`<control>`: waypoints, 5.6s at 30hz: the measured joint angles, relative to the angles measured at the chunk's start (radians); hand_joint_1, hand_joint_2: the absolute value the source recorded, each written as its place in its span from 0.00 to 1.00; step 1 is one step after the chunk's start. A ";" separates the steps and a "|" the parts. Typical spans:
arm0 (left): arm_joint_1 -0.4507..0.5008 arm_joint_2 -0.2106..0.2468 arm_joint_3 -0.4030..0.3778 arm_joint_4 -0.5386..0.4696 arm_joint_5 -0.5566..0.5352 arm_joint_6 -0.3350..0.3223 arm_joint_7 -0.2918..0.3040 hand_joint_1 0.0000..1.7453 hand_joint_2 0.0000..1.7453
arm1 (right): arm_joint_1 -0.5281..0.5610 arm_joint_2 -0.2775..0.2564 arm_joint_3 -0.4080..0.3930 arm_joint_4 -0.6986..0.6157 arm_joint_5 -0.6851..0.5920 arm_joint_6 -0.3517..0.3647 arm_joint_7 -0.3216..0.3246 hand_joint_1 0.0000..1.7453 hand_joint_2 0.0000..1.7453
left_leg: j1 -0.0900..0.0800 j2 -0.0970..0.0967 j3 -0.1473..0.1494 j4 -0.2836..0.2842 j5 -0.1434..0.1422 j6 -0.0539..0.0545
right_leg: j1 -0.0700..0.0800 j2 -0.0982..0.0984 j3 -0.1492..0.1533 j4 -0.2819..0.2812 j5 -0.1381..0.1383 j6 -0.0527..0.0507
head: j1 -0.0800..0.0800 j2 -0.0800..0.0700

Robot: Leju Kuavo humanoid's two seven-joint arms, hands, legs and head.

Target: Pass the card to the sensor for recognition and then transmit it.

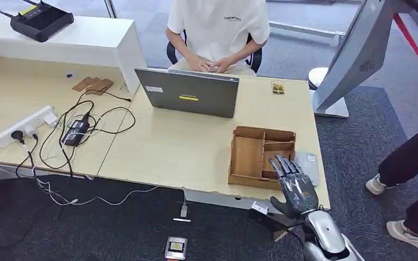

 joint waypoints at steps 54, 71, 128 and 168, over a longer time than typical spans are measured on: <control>-0.001 -0.003 0.008 0.003 -0.036 0.000 0.008 0.00 1.00 | -0.073 0.053 -0.071 0.171 -0.009 -0.055 -0.022 0.00 1.00 | 0.000 0.000 0.000 0.000 0.000 0.000 | 0.000 0.000 0.000 0.000 0.000 0.000 | 0.000 0.000; -0.007 -0.002 0.008 0.003 -0.048 -0.002 0.008 0.00 1.00 | -0.052 0.054 -0.062 0.088 -0.027 0.002 -0.087 0.00 1.00 | 0.000 0.000 0.000 0.000 0.000 0.000 | 0.000 0.000 0.000 0.000 0.000 0.000 | 0.000 0.000; -0.001 0.000 0.024 0.004 -0.060 0.009 -0.007 0.00 1.00 | -0.033 0.022 -0.053 0.067 -0.059 0.026 -0.050 0.30 1.00 | 0.000 0.000 0.000 0.000 0.000 0.000 | 0.000 0.000 0.000 0.000 0.000 0.000 | 0.000 0.000; -0.014 0.000 0.024 0.004 -0.098 0.000 -0.007 0.00 1.00 | -0.060 0.023 -0.086 -0.020 -0.119 -0.039 -0.067 1.00 1.00 | 0.000 0.000 0.000 0.000 0.000 0.000 | 0.000 0.000 0.000 0.000 0.000 0.000 | 0.000 0.000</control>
